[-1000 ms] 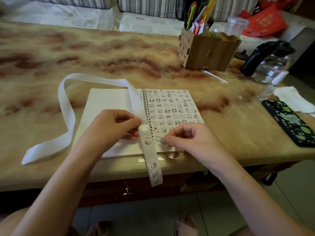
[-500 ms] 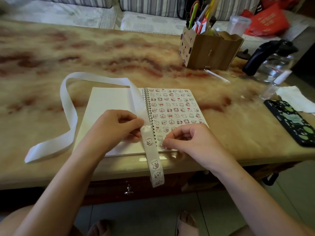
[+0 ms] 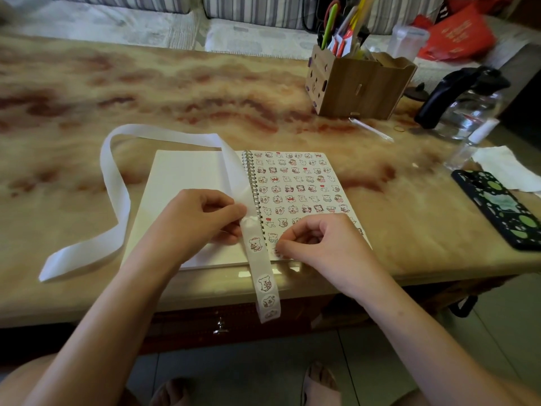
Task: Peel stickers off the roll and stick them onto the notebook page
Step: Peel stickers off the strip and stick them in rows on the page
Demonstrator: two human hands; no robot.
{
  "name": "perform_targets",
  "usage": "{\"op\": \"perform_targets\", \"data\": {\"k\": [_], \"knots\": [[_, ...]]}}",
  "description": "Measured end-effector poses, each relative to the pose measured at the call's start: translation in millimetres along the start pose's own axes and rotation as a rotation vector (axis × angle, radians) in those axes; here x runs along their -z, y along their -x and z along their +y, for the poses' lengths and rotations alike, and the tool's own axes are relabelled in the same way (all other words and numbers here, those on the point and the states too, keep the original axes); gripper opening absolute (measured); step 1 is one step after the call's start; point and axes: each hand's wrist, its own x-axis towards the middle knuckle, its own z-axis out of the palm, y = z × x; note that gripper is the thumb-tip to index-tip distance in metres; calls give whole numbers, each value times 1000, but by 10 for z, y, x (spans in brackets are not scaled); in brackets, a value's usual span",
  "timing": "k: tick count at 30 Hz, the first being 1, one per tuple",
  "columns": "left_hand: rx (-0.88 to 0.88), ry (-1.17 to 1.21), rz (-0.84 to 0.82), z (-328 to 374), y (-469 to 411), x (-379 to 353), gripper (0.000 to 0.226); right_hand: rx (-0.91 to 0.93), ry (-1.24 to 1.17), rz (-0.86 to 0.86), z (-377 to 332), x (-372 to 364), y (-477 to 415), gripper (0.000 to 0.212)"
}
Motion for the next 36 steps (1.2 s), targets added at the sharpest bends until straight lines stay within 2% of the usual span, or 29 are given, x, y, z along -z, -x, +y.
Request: {"op": "perform_targets", "data": {"k": [13,17,24,28,33,36], "knots": [[4,2,-2,-9,-11,-1,11,64,123,53,59,-46,7,11],[-1,-7,-4,-12,-10,-4,11,50,98,47,98,-21,-30,22],[-1,-20,-8,-8,-3,3,12,70,47,32,144,4,-70,13],[-1,-20,-2,-8,-7,-2,11,53,35,20,130,-11,-62,27],[1,-18,-4,-5,-1,-5,12,70,100,45,139,-13,-77,15],[-5,-10,0,-7,-3,-12,14,65,74,54,124,-15,-66,18]]}}
